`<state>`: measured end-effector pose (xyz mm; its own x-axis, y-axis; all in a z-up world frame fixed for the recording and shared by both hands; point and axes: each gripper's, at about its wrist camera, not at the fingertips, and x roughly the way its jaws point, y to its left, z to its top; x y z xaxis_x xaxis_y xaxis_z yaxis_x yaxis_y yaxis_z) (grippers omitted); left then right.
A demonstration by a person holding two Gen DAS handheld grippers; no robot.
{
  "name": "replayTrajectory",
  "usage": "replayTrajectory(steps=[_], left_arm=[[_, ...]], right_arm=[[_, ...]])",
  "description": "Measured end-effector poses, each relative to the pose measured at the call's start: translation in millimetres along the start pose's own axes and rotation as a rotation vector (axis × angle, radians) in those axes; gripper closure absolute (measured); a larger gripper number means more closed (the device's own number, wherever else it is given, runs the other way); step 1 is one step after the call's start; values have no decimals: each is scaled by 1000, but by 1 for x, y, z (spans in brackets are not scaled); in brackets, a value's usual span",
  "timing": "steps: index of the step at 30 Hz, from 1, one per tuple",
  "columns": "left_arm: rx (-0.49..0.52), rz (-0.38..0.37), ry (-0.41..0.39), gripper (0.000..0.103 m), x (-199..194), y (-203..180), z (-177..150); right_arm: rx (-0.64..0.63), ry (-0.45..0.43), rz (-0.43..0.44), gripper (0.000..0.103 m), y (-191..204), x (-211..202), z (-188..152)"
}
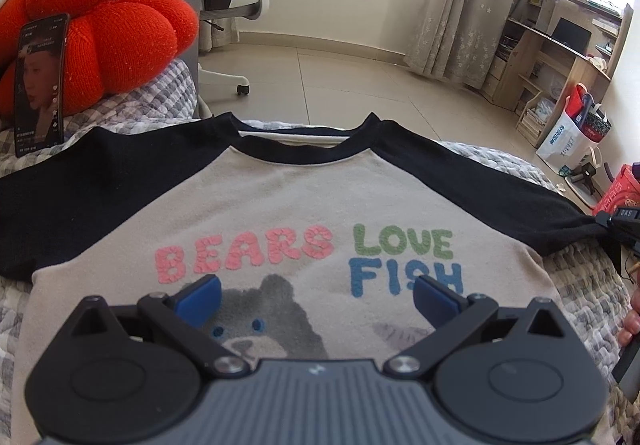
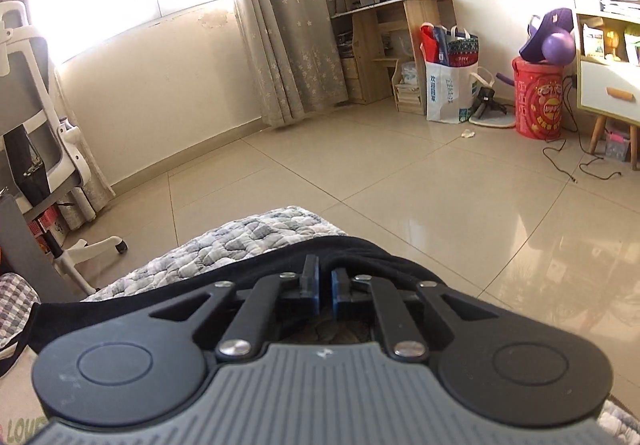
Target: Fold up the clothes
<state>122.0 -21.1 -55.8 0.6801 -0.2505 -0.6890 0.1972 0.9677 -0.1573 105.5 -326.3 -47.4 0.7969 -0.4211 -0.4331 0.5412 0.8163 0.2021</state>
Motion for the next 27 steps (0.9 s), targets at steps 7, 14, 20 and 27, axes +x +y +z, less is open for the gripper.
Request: replayTrajectory(steps=[7, 14, 20, 27], left_arm=[[-21, -52, -18, 1, 2, 10, 6], [-52, -58, -29, 2, 2, 21, 3], [-65, -68, -35, 3, 2, 25, 0], [-50, -67, -44, 3, 2, 25, -3]], right_arm=[[-241, -171, 39, 95, 36, -28, 3], [-422, -231, 123, 95, 64, -38, -8], [-598, -207, 260, 96, 90, -41, -33], [-709, -83, 409, 96, 122, -42, -58]])
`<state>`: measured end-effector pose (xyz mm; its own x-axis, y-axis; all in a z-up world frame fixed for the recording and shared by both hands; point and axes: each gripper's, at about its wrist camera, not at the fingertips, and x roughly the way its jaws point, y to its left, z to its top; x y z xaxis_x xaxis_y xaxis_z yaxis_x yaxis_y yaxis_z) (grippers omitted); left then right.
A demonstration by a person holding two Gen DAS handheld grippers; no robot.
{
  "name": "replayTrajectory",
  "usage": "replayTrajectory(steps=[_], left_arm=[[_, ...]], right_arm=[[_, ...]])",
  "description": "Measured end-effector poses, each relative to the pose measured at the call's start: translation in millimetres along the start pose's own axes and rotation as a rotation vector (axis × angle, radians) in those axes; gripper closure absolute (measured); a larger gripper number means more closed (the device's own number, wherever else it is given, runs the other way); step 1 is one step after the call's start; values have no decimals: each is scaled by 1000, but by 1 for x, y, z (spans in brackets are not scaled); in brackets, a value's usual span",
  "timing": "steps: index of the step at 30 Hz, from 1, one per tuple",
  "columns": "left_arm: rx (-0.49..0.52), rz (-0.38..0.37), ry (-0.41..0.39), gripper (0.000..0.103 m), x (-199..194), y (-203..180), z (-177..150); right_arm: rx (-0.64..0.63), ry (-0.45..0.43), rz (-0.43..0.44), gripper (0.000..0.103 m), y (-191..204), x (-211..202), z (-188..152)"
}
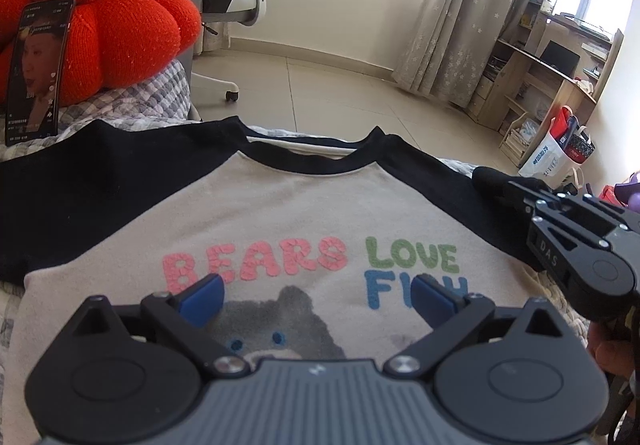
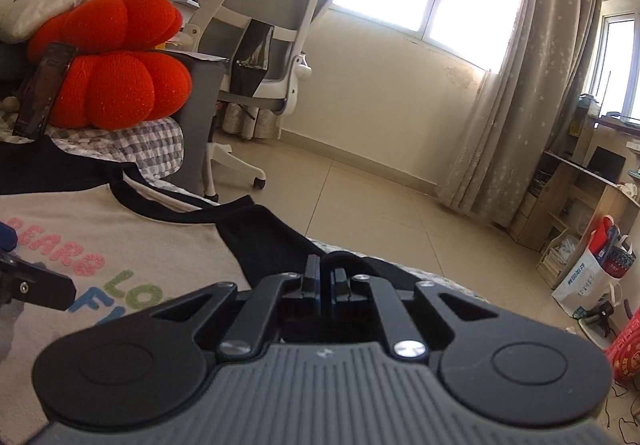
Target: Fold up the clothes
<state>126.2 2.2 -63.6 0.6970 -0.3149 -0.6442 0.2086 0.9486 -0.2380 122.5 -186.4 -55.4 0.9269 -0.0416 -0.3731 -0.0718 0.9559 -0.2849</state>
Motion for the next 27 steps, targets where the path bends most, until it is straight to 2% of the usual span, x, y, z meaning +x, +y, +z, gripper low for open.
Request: replayTrajectory(steps=[8, 11, 17, 19, 20, 21, 24, 27], left_arm=[[42, 5, -20, 3, 0, -2, -6], [71, 14, -33, 3, 0, -4, -10], [141, 46, -39, 3, -2, -11, -14], [154, 48, -31, 3, -4, -14, -13], [161, 44, -26, 3, -5, -15, -12], [165, 40, -21, 3, -6, -16, -11], [181, 38, -13, 3, -9, -22, -7], [222, 35, -12, 3, -10, -35, -2]], right_arm=[[127, 167, 125, 94, -6, 16, -4], [132, 184, 137, 88, -3, 16, -6], [90, 174, 109, 87, 7, 13, -5], [129, 168, 145, 76, -1, 11, -4], [151, 173, 173, 60, -6, 10, -4], [168, 179, 204, 53, -10, 7, -3], [192, 172, 269, 48, -21, -6, 0], [207, 164, 274, 45, -34, -21, 1]])
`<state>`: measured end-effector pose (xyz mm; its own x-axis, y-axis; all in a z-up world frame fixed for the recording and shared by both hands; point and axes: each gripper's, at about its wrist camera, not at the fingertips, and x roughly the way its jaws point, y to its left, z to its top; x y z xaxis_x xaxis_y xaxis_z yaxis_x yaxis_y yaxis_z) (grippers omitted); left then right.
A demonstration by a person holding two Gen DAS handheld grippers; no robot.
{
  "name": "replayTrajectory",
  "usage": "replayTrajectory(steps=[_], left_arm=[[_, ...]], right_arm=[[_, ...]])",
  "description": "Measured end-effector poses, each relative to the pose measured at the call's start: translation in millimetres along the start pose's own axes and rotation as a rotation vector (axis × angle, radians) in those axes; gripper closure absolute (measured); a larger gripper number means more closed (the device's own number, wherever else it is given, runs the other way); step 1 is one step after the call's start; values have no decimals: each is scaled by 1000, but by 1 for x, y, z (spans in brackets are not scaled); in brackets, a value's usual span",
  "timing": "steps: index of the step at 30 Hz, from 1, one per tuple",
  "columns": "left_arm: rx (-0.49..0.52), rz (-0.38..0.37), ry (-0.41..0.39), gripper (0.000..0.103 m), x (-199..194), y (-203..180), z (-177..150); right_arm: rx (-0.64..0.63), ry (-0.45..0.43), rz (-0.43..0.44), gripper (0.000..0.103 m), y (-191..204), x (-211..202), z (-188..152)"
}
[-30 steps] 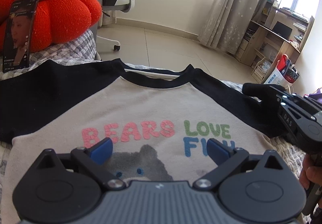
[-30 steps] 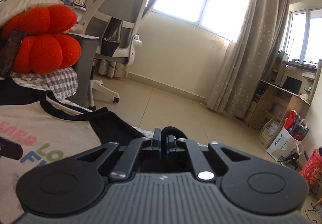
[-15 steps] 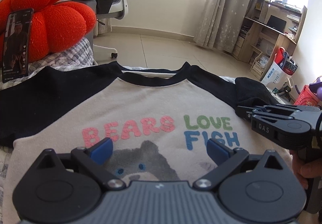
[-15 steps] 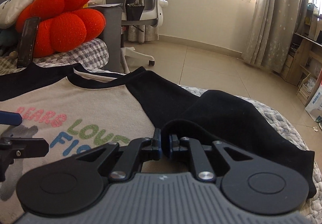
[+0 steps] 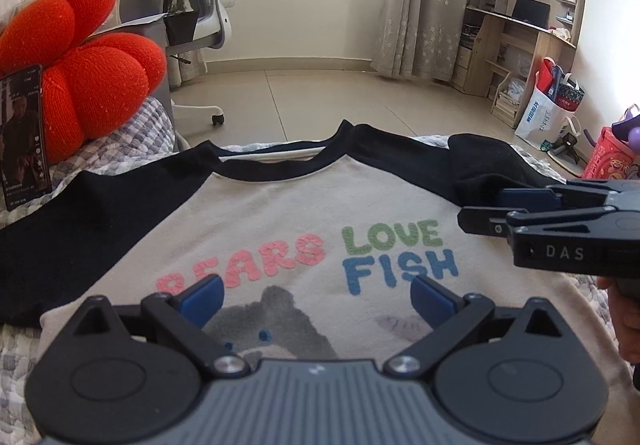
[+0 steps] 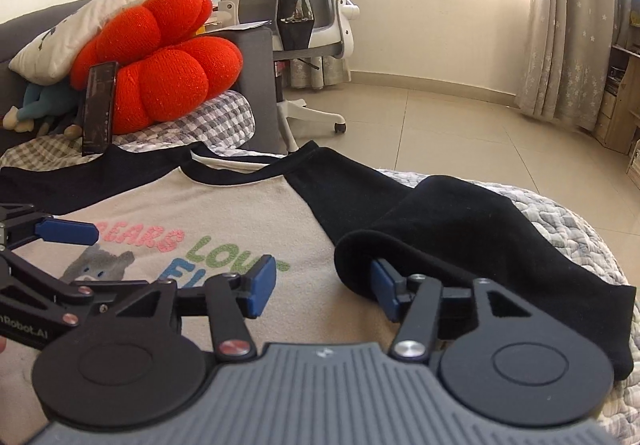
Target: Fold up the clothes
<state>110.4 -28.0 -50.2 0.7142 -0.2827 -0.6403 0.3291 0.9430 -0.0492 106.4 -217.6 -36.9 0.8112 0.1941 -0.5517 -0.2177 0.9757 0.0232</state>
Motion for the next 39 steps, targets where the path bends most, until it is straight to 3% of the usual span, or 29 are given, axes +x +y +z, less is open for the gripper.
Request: replayTrajectory(steps=[3, 6, 10, 16, 23, 27, 28, 31, 33, 36, 39], left_arm=[[53, -29, 7, 3, 0, -17, 9], [103, -62, 12, 3, 3, -36, 19], [135, -78, -34, 3, 4, -58, 29], [100, -93, -63, 3, 9, -69, 25], [104, -48, -65, 3, 11, -68, 16], [101, -41, -67, 3, 9, -63, 15], [99, -40, -69, 3, 8, -62, 15], [90, -41, -68, 3, 8, -60, 15], [85, -41, -67, 3, 7, -58, 14], [80, -41, -70, 3, 7, -56, 14], [76, -45, -83, 3, 5, -53, 14]], right_arm=[[-23, -58, -79, 34, -11, -18, 1], [2, -87, -206, 32, -32, -25, 1], [100, -73, -277, 32, -64, -27, -3], [194, -13, -372, 32, -94, -19, -12], [193, 87, -423, 33, -96, 4, -20], [207, 94, -417, 33, -98, 5, -23], [217, 91, -406, 35, -100, 3, -24], [249, 79, -351, 56, -103, 0, -25], [240, 71, -340, 73, -100, -1, -24], [241, 53, -351, 92, -97, -2, -21], [267, 23, -353, 97, -99, -5, -19]])
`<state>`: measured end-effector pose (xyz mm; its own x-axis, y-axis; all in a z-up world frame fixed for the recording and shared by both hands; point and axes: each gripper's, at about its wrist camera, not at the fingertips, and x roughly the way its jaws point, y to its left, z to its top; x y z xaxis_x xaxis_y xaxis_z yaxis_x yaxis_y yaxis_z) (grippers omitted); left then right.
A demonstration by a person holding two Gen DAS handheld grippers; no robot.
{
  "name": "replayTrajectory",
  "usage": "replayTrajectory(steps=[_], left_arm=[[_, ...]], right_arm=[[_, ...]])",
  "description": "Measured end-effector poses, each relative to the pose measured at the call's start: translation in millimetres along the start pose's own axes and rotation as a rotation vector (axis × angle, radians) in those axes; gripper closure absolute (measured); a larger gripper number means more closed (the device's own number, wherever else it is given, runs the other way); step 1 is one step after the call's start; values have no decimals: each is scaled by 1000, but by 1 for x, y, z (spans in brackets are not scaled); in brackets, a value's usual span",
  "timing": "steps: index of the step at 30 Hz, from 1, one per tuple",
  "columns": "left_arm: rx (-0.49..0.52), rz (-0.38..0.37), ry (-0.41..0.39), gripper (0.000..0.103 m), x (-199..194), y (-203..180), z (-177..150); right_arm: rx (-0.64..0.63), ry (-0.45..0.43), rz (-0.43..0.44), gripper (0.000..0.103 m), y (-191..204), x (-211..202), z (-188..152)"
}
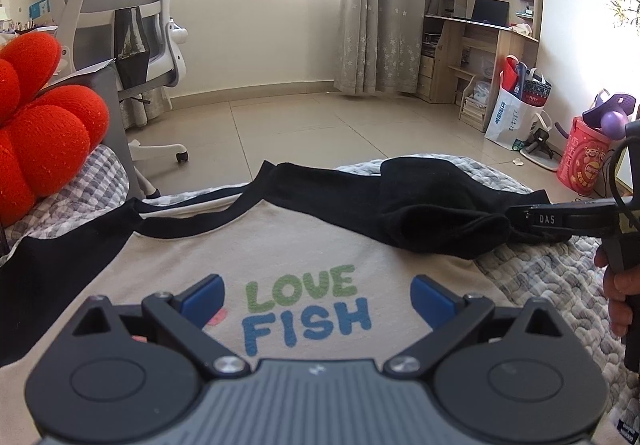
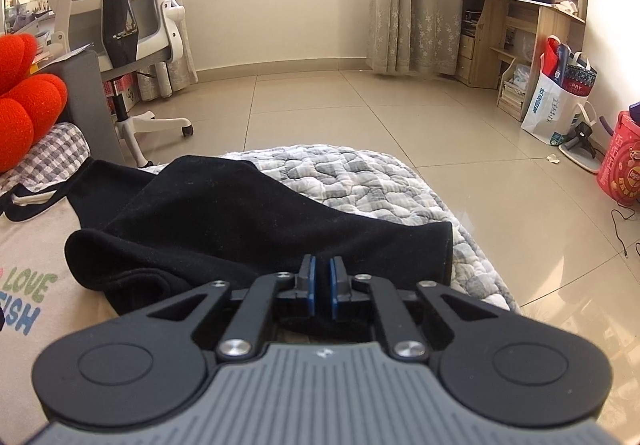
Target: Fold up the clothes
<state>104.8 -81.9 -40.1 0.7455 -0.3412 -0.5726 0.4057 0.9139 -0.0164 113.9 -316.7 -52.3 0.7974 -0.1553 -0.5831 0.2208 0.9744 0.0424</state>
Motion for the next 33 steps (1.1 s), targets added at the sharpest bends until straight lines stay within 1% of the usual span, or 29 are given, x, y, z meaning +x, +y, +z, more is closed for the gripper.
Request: replayTrajectory(steps=[3, 8, 12, 16, 21, 24, 27, 31, 33], left_arm=[[-4, -5, -9, 3, 0, 5, -2], [-16, -14, -20, 3, -3, 14, -7], [-38, -27, -37, 3, -5, 25, -11], [-78, -40, -44, 3, -6, 35, -17], [-131, -63, -43, 3, -7, 47, -19], [-186, -108, -49, 5, -9, 56, -19], [-219, -153, -53, 8, -10, 62, -21], [-259, -215, -56, 13, -11, 70, -24], [-288, -255, -59, 14, -11, 74, -26]], right_arm=[[41, -43, 54, 100, -1, -7, 3], [92, -109, 174, 101, 4, -20, 7], [131, -149, 300, 101, 10, -27, 10], [150, -166, 415, 101, 21, -33, 12], [142, -151, 524, 101, 39, -34, 11], [142, -136, 580, 101, 48, -34, 10], [158, -110, 650, 101, 56, -31, 10], [161, -71, 709, 101, 68, -28, 11], [162, -53, 729, 101, 73, -26, 10]])
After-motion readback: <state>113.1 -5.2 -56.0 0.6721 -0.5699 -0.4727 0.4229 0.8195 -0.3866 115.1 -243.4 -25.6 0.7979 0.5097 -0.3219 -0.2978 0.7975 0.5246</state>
